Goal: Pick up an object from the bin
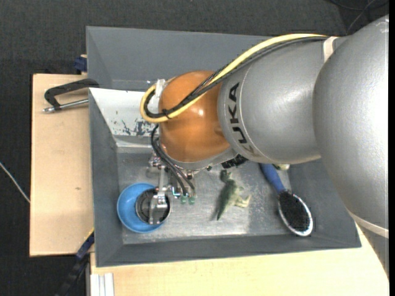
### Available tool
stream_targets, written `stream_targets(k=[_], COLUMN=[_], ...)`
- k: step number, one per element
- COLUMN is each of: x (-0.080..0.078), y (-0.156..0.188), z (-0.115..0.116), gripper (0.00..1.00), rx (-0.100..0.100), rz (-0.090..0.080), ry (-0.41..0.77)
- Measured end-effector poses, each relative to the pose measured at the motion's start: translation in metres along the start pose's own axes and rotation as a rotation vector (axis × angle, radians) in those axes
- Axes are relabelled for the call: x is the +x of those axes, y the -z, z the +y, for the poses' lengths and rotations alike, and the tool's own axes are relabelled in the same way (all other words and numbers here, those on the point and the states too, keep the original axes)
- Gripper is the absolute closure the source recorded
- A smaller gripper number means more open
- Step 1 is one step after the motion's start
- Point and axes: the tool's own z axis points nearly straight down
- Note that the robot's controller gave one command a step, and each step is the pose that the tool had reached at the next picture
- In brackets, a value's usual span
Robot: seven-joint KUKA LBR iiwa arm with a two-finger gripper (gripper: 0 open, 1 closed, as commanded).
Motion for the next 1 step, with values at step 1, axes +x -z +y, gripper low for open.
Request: stream_targets(k=[1], x=[-0.0202], y=[-0.0685], z=[0.0062], gripper=[0.00], rx=[-0.003], rz=[-0.015], ry=[0.291])
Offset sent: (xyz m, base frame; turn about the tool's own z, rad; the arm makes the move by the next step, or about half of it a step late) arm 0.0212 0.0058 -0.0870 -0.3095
